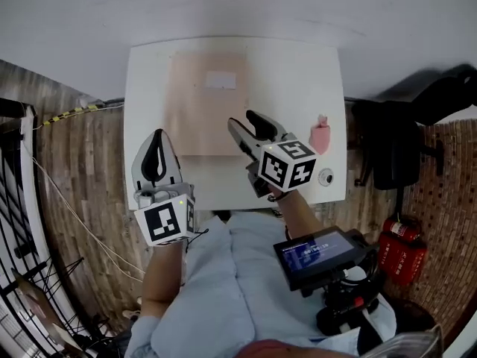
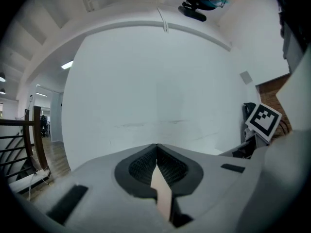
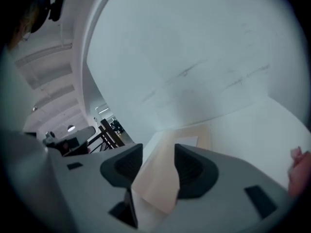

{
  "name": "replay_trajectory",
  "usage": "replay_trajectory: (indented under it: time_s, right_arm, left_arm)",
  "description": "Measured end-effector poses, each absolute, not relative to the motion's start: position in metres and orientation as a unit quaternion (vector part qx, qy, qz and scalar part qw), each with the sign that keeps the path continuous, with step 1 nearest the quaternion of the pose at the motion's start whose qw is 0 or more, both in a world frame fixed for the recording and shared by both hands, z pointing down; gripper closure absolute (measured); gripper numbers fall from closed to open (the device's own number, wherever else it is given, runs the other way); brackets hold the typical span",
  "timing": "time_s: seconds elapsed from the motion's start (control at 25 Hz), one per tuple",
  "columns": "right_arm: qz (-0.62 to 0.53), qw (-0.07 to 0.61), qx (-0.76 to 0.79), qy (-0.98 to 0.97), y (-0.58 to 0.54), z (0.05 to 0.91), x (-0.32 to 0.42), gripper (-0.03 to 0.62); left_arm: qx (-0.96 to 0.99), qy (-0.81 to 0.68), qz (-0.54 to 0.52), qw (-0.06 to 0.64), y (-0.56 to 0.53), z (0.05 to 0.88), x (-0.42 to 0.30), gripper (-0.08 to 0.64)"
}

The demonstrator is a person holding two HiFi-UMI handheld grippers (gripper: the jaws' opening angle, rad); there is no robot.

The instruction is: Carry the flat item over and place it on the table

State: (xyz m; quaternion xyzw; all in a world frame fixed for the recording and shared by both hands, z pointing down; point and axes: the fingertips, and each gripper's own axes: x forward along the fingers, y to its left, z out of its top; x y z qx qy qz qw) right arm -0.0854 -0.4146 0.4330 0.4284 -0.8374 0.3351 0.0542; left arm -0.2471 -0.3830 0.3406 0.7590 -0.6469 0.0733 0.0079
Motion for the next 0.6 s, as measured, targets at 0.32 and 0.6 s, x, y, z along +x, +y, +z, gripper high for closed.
replay_trajectory:
  time_s: [0.32,0.6]
  right_arm:
    - [0.122,0.043,0.512,-0.849,-0.356,0.335,-0.074,0.586]
    - [0.042,0.037,0.545,-0.837,-0.344,0.305,-0.061,0.586]
  left_arm:
    - [0.777,-0.626,0.005,-0.065,-0.338,0.247,-0.236,0.551]
    - [0.792,-0.604,-0.011,-0.088,-0.328,0.23,-0.218,0.551]
